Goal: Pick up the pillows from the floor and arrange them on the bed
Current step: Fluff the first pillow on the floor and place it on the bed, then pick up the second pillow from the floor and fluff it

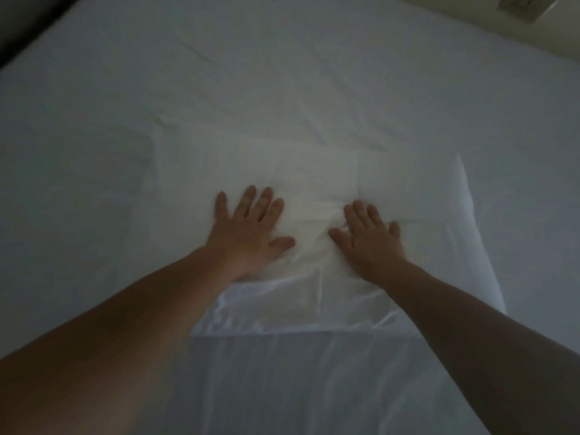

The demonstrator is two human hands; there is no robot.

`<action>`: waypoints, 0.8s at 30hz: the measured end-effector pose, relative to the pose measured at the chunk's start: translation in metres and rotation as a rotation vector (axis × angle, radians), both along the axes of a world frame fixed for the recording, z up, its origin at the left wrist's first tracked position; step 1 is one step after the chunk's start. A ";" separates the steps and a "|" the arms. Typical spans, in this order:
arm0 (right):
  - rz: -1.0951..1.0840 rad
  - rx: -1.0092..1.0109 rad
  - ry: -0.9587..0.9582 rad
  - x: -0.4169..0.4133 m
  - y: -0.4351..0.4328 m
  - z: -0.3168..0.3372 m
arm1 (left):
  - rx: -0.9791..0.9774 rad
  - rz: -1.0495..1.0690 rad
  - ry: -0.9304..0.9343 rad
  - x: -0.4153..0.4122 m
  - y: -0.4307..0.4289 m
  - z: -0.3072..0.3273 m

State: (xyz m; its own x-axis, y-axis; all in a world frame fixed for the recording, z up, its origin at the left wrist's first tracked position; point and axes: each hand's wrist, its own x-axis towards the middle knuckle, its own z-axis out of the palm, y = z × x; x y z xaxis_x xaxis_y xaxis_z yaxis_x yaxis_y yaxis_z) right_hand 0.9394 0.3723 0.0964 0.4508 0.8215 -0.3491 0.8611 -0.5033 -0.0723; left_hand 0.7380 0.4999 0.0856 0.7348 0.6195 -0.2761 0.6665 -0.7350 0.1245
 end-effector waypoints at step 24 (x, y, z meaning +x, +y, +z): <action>1.027 -0.003 0.144 -0.550 0.020 0.088 | 0.263 0.788 -0.234 -0.595 -0.130 0.099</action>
